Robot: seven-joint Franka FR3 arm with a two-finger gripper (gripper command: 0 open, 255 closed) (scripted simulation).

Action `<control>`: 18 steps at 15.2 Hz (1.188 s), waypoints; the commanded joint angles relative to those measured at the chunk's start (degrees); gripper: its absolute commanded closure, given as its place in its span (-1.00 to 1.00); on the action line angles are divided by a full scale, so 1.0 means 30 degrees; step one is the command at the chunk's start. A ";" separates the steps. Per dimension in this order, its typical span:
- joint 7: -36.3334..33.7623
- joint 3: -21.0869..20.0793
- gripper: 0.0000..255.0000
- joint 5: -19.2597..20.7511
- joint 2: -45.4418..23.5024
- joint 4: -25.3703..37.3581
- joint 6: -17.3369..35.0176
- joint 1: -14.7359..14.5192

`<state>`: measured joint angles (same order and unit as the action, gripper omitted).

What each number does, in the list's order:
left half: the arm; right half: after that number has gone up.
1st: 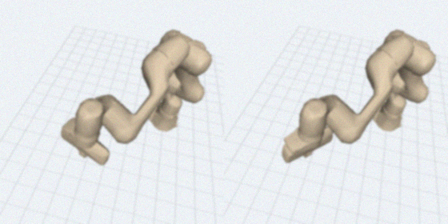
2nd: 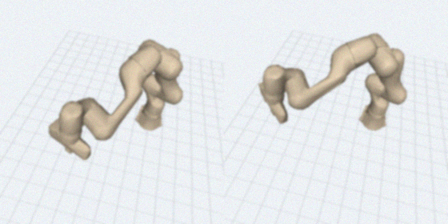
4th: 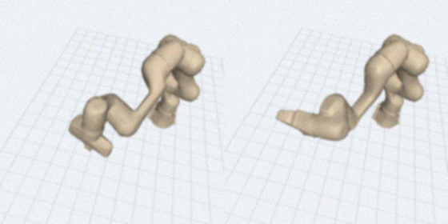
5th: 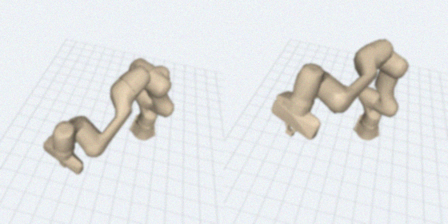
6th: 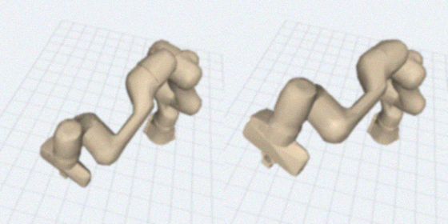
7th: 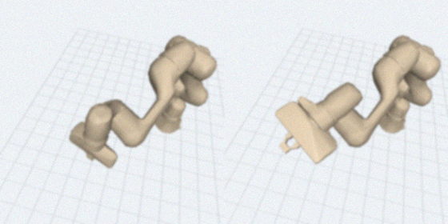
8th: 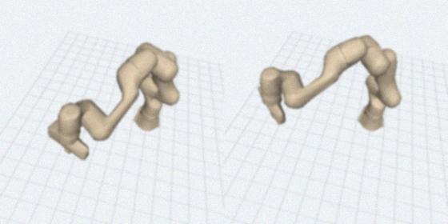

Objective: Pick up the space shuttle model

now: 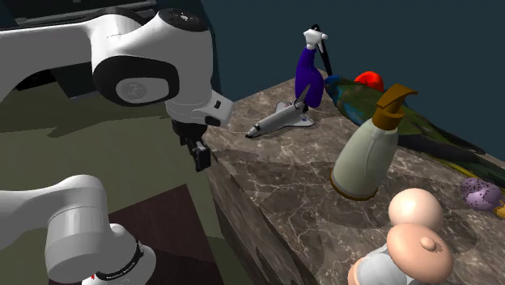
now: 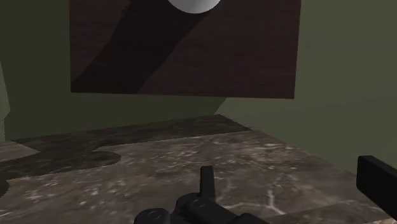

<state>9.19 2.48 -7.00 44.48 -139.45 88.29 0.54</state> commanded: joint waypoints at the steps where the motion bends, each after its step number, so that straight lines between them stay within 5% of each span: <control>1: 0.0000 0.0000 -1.00 0.0000 0.0000 0.0000 0.0000 0.0000; 18: -0.1063 -0.1370 -1.00 0.0858 -1.0967 1.0279 0.3622 -0.0406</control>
<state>6.27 -1.44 -4.76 13.39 -110.89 99.05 -0.63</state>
